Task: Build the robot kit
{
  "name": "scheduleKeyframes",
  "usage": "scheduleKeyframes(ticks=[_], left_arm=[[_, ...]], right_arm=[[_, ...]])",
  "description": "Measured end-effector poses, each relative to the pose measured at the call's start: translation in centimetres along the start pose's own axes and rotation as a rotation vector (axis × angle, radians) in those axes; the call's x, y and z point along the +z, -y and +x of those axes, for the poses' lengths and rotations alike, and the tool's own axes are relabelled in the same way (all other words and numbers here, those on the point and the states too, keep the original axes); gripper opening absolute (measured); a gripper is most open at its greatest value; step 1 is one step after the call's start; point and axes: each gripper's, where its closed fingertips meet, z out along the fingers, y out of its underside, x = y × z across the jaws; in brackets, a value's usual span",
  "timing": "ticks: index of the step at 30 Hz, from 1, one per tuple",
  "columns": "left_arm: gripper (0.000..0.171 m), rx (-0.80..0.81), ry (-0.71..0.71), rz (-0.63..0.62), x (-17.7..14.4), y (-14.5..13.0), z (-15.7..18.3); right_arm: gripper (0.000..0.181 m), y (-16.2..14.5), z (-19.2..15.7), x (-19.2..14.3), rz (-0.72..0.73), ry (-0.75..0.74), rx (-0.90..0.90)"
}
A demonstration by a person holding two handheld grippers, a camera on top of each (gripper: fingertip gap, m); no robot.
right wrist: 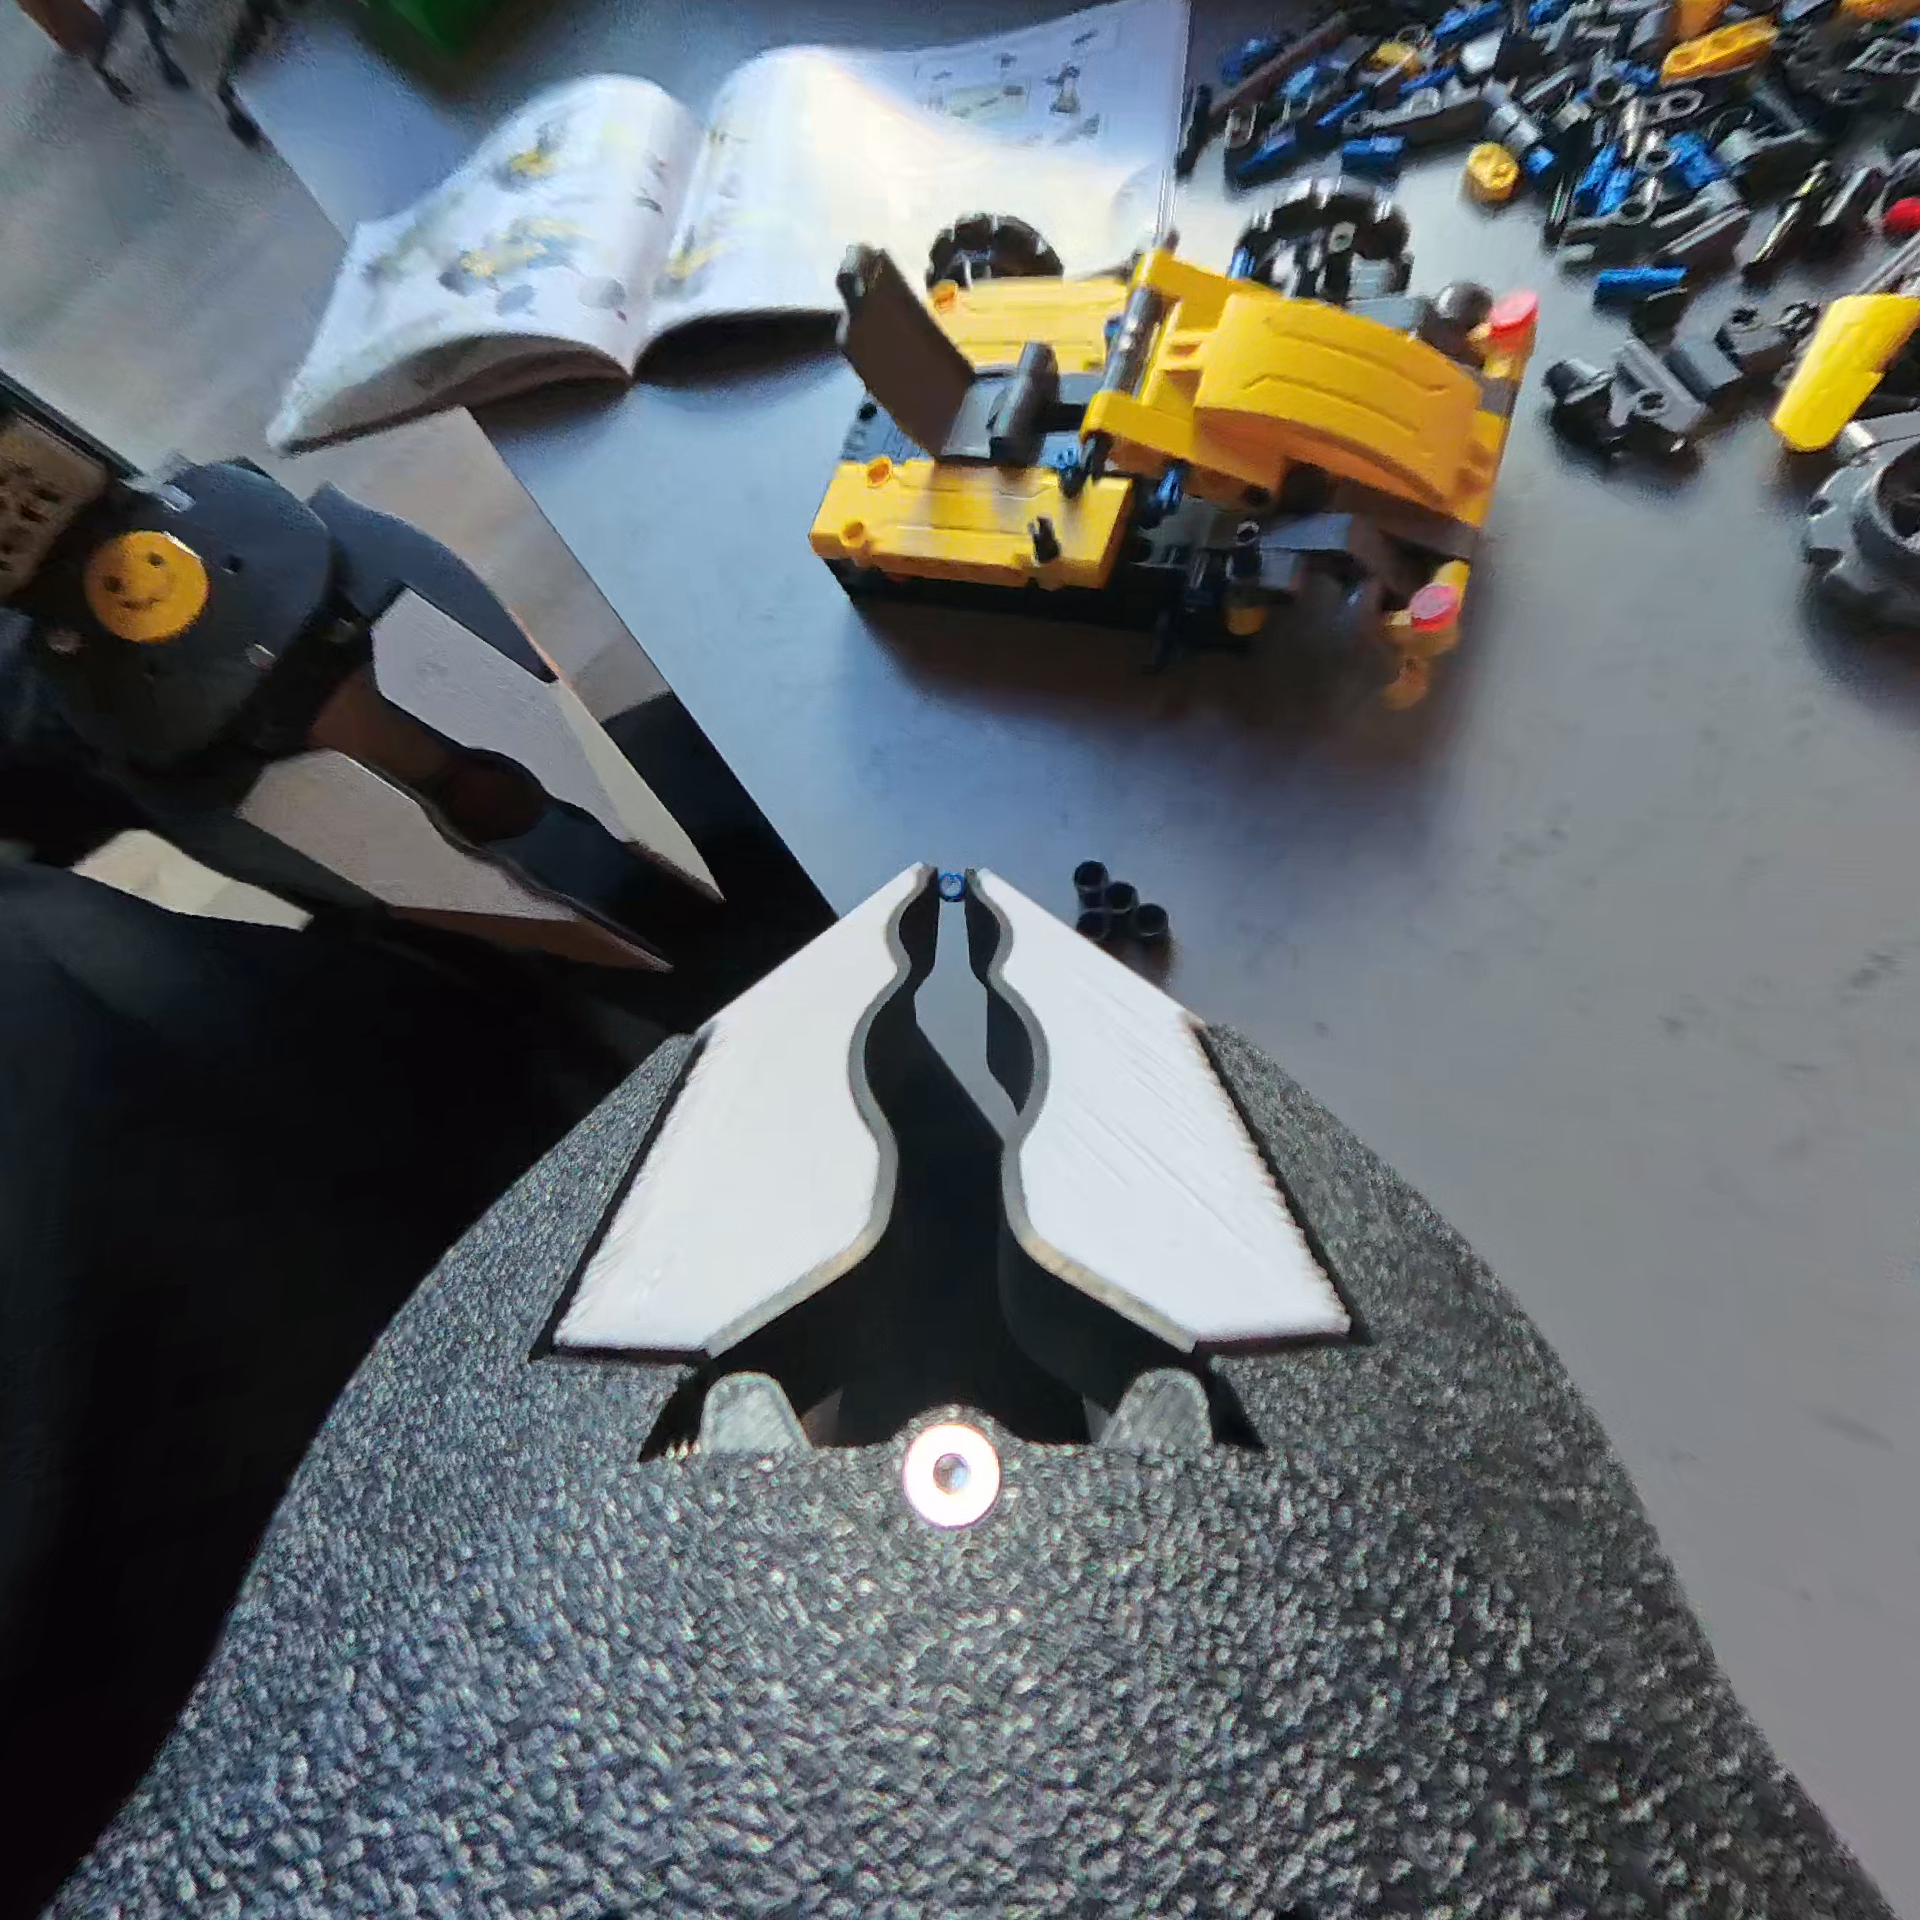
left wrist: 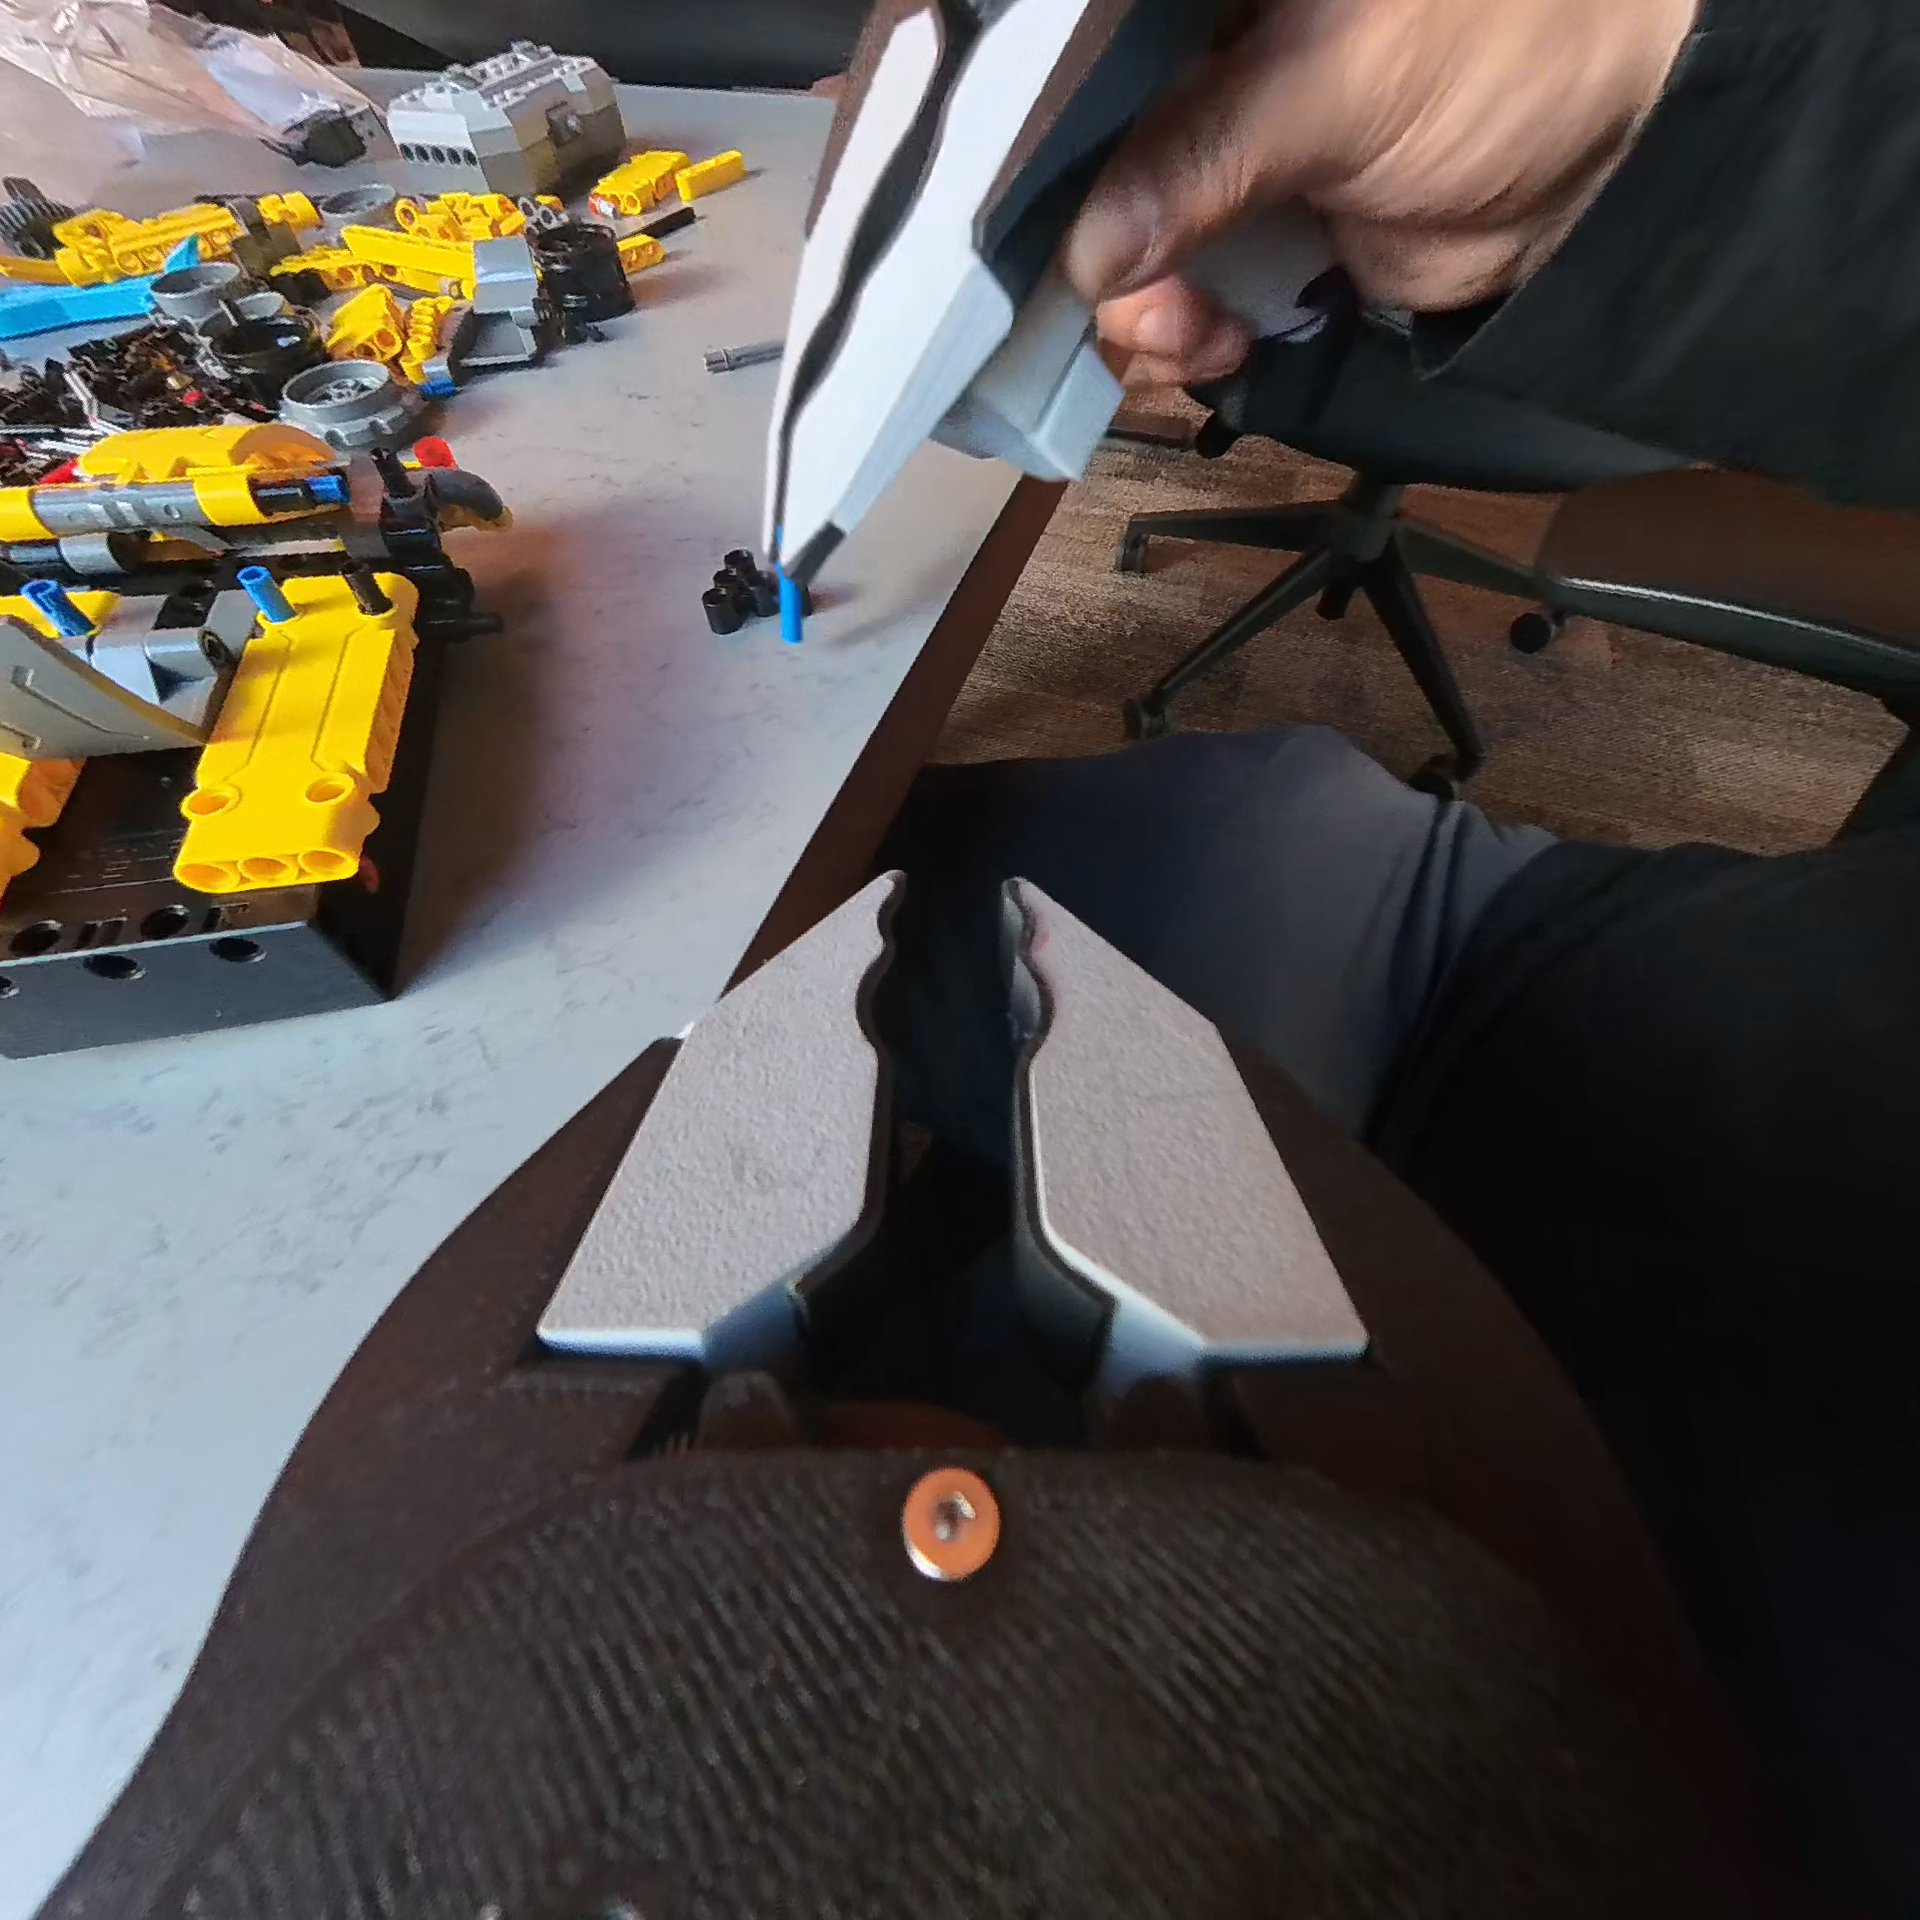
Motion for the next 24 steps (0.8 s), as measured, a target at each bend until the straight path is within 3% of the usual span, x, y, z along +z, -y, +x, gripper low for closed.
scheduleKeyframes(ticks=[3,7,24], left_arm=[[0.013,-0.005,0.004,0.002,-0.1,0.0,-0.2],[0.013,-0.008,-0.002,0.002,-0.1,0.0,-0.1],[0.013,-0.002,0.003,0.002,-0.2,0.0,-0.2]], right_arm=[[0.005,-1.1,1.5,0.1,-0.069,-0.079,-0.033],[0.005,-0.6,3.1,-1.4,-0.056,-0.15,-0.022],[0.004,-0.8,4.2,-1.8,-0.076,-0.18,-0.041]])
